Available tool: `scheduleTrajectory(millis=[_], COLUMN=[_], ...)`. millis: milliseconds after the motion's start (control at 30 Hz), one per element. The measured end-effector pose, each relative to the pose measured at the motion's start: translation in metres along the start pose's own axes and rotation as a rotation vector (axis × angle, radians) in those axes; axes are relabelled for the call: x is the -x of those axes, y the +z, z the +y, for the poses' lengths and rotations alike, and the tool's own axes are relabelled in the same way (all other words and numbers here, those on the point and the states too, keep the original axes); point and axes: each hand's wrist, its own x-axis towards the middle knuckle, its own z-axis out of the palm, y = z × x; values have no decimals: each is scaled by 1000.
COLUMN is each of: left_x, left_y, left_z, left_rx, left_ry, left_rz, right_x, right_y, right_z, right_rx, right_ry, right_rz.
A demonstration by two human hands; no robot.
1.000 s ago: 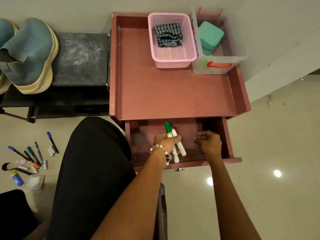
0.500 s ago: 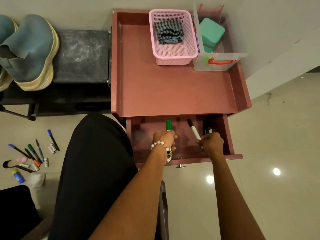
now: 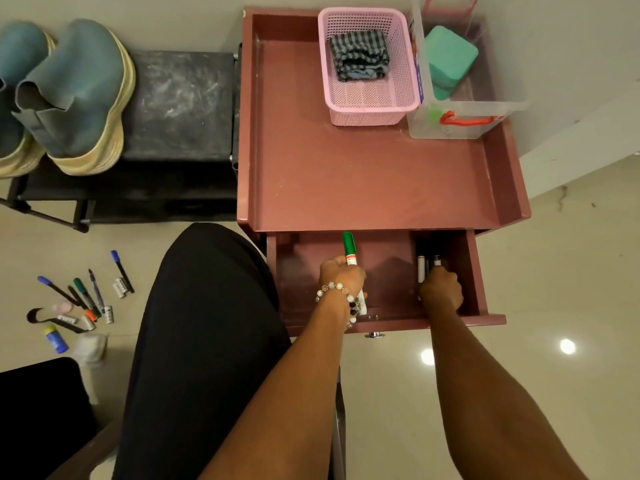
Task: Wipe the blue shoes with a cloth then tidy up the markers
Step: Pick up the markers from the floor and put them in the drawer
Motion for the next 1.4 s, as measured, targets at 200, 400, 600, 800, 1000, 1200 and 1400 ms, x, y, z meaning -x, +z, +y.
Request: scheduleTrajectory(millis=[200, 400, 600, 800, 1000, 1200, 1400], left_x=[-4, -5, -2, -5, -7, -20, -12], left_y=[2, 2, 1, 1, -1, 1, 3], left_z=[-4, -8, -14, -8, -10, -6, -10], left_rx=[-62, -86, -136, -108, -208, -312, -338], left_ry=[8, 49, 42, 16, 22, 36, 72], left_rz=[-5, 2, -26, -24, -12, -43, -17], right_x=[6, 72, 91, 36, -1, -12, -11], right_y=[-7, -15, -25, -18, 7, 10, 5], right_z=[0, -5, 1, -10, -16, -2, 4], right_rx=[-237, -1043, -959, -801, -373, -203, -276], right_ry=[18, -294, -388, -122, -73, 4, 45], right_rz=[94, -289, -469, -185, -2, 50, 4])
